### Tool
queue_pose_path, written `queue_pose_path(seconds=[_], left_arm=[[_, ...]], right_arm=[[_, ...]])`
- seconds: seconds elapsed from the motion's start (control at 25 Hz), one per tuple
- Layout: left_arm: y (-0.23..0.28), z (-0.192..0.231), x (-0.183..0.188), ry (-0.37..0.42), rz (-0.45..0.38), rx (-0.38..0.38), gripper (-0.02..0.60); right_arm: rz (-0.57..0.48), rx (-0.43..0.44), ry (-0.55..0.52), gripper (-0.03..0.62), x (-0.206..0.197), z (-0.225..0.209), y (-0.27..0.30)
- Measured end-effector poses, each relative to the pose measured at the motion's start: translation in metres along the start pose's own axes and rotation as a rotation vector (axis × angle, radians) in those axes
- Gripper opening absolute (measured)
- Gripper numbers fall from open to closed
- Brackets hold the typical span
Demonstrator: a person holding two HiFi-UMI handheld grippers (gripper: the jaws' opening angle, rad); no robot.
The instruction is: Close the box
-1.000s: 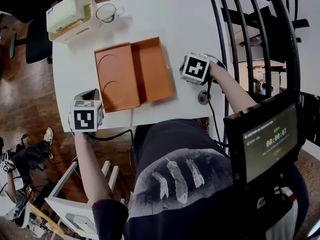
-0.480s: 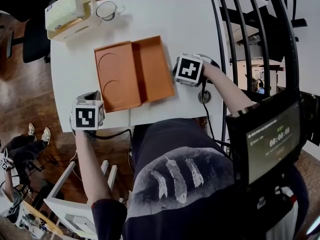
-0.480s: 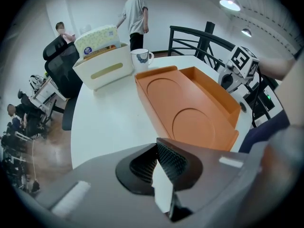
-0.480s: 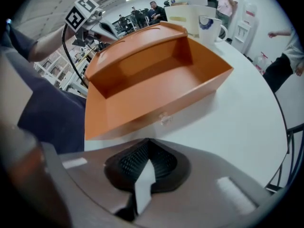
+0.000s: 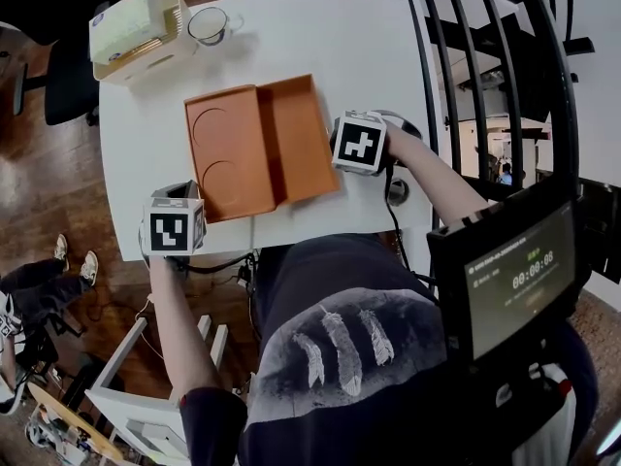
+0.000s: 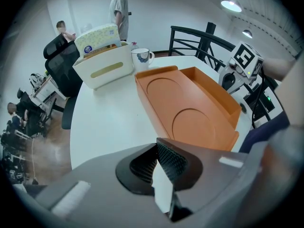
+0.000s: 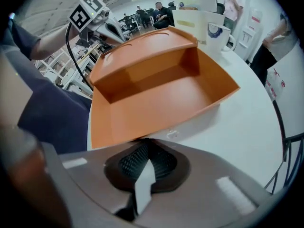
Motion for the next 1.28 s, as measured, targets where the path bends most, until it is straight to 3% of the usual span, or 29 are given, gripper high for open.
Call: queue_pose_path(seconds=[0.68, 1.12, 1.28], left_arm=[[0.001, -0.003, -0.002, 0.016, 0.014, -0.004, 0.014], [0.001, 0.004, -0.006, 0.003, 0.035, 0.022, 0.014], [0.002, 0.0, -0.008, -0.005, 0.044, -0.004, 0.014]], right_arm=[[0.062, -0.037, -0.062, 0.005, 0.006, 0.005, -0.006], [-0.026, -0.04, 0.016, 0.005, 0.005, 0.008, -0.011], [-0.055, -0.03, 0.041, 0.005, 0.001, 0.012, -0.009]])
Point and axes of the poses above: the fingertips, and each gripper's own axes: y forward along the fingers, z to its left, x out of its top, the point moved 4 cm from there along -y, backward along the fingers, and after that the axes turned 13 degrees about x, right-handed, at the moved point
